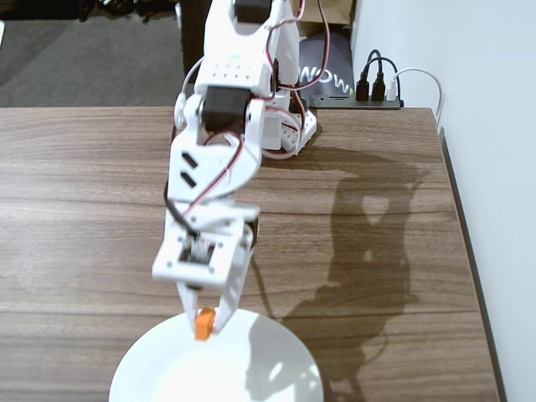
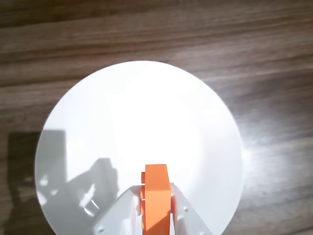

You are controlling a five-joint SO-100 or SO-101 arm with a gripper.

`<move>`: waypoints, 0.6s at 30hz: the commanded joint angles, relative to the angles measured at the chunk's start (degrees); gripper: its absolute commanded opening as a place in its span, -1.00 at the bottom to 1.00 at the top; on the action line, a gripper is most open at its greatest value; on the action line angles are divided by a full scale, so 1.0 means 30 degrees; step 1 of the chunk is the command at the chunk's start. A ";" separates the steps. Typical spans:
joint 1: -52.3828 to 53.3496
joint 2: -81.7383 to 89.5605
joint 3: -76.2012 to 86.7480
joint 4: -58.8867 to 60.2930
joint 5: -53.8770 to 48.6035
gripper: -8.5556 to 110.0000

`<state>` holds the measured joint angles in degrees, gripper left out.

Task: Grasp a lego block and put it on the plate.

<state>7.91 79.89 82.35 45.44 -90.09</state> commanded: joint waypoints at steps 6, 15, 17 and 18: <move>-0.0410 -0.2900 -0.3311 0.2139 0.0879 -0.85; -0.0674 -0.3838 -0.3662 0.3691 0.1494 -0.85; -0.0674 -0.4102 -0.3662 0.3721 0.1670 -0.85; -0.0645 -0.4160 -0.3662 0.3721 0.1699 -0.85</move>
<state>6.33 66.88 73.83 56.34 -85.34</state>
